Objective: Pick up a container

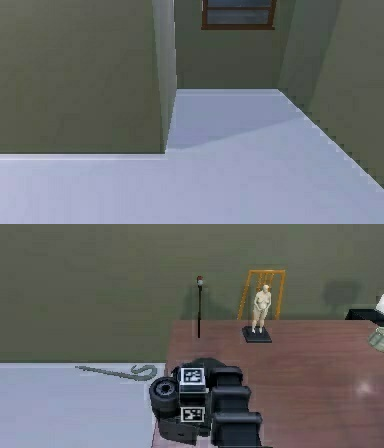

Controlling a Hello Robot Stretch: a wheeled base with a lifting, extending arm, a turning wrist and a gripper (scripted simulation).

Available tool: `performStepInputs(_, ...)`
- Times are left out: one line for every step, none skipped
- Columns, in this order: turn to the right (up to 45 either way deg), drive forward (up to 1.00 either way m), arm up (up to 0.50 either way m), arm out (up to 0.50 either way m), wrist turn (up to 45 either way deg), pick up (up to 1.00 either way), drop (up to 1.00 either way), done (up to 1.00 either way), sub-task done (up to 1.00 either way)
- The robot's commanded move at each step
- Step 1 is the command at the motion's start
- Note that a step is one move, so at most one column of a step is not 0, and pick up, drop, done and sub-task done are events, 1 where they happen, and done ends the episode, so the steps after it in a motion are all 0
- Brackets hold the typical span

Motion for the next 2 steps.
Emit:
performStepInputs(0.0,0.00,0.06,0.00,0.0,0.00,0.00,0.00,0.00)
performStepInputs(0.0,0.00,0.00,0.00,0.0,0.00,0.00,1.00,0.00)
